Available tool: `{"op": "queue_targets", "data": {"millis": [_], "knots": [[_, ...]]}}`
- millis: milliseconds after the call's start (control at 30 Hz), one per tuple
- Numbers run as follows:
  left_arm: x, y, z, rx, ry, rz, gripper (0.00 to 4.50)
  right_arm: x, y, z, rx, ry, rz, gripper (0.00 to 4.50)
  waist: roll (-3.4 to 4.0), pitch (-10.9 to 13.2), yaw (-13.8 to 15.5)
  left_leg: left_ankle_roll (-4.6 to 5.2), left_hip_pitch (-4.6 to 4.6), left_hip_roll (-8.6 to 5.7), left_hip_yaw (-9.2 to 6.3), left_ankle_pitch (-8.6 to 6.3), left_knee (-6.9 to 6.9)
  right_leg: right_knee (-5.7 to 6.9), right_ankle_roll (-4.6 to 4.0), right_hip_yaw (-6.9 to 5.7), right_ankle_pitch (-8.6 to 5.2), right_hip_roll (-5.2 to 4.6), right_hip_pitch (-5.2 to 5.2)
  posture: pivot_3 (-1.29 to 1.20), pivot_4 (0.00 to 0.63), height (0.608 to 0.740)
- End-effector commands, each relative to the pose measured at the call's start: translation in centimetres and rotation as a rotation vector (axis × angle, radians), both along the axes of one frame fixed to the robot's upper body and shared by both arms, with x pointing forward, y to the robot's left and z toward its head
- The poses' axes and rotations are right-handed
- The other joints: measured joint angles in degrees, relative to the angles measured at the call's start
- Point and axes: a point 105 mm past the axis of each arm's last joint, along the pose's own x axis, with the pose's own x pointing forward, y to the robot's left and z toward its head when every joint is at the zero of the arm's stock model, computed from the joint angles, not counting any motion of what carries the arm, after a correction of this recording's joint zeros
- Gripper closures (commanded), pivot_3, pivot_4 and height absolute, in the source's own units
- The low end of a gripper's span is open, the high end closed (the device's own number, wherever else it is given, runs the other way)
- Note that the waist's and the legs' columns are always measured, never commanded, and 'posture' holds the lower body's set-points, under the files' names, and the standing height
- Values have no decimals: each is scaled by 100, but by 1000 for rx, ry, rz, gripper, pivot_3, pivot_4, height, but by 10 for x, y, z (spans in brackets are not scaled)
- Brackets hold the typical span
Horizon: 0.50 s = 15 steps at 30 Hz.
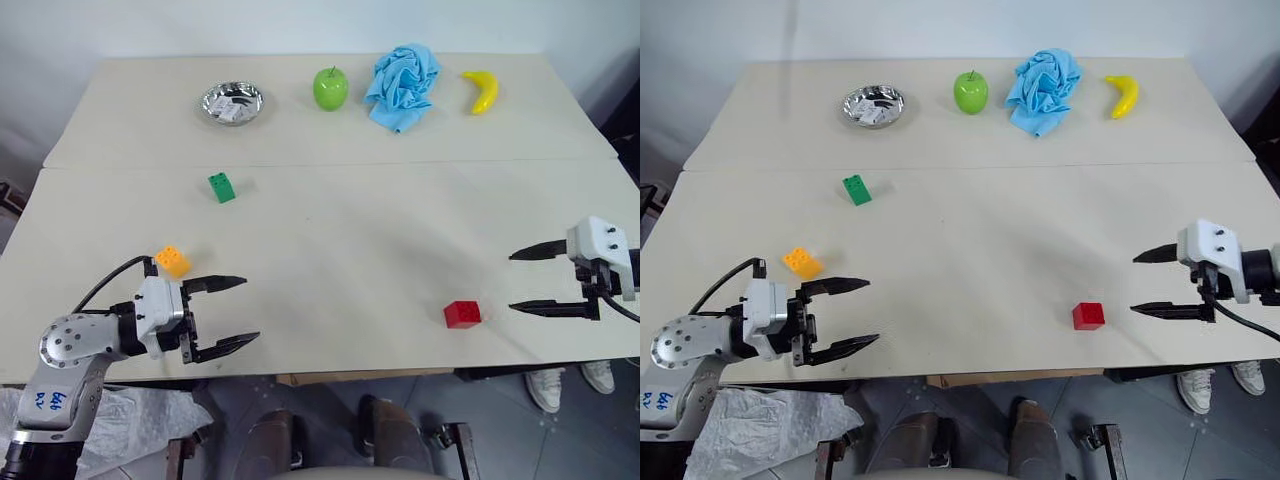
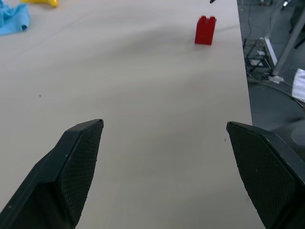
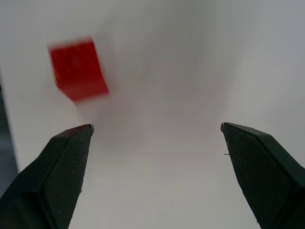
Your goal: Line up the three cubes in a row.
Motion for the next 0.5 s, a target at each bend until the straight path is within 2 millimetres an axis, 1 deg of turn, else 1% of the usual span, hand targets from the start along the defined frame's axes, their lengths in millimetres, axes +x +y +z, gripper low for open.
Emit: {"op": "queue_targets", "data": {"millis": [33, 67, 133, 267, 333, 433, 500], "knots": [[-2, -6, 8, -19, -45, -5, 123, -14, 14, 5, 8, 77, 73, 0, 0, 0, 11, -1, -1, 0, -2, 0, 0, -1, 0, -2, 0, 0, 1, 0, 150, 740], [-4, -6, 8, -25, -51, -3, 123, -16, 16, 6, 13, 76, 76, 0, 0, 0, 6, -1, -3, -1, -2, -1, 0, -3, 0, -2, 0, 0, 1, 0, 150, 740], [-8, -6, 0, 2, -33, -14, 123, -22, 24, 0, 16, 85, 95, 0, 0, 0, -2, -1, -4, -3, -2, -1, 0, -3, 0, -2, 0, -1, 0, 0, 150, 740], [-7, -5, 1, -12, -19, -13, 123, -34, 30, -17, 8, 105, 114, 0, -1, 0, 12, -1, -6, -3, -4, -1, -3, -5, 0, -8, 0, 3, 0, 0, 150, 740], [-9, -2, -2, 2, -14, -24, 123, -37, 35, -24, 14, 87, 128, 0, -3, -1, 10, 1, -6, -7, -1, 0, -1, -3, 1, -4, 1, 1, 1, 0, 150, 740], [-4, 1, -8, 27, -27, -18, 123, -38, 43, -35, 26, 58, 137, 0, -7, -3, -8, 0, 1, -5, -1, 0, 0, -3, 2, -5, 1, 4, 7, 0, 150, 740], [-2, 4, -9, 28, -33, -10, 123, -40, 46, -41, 20, 48, 144, 0, -7, -4, -12, -2, 4, -3, -1, -1, -1, -4, 2, -6, 1, 7, 11, 0, 150, 740]]}}
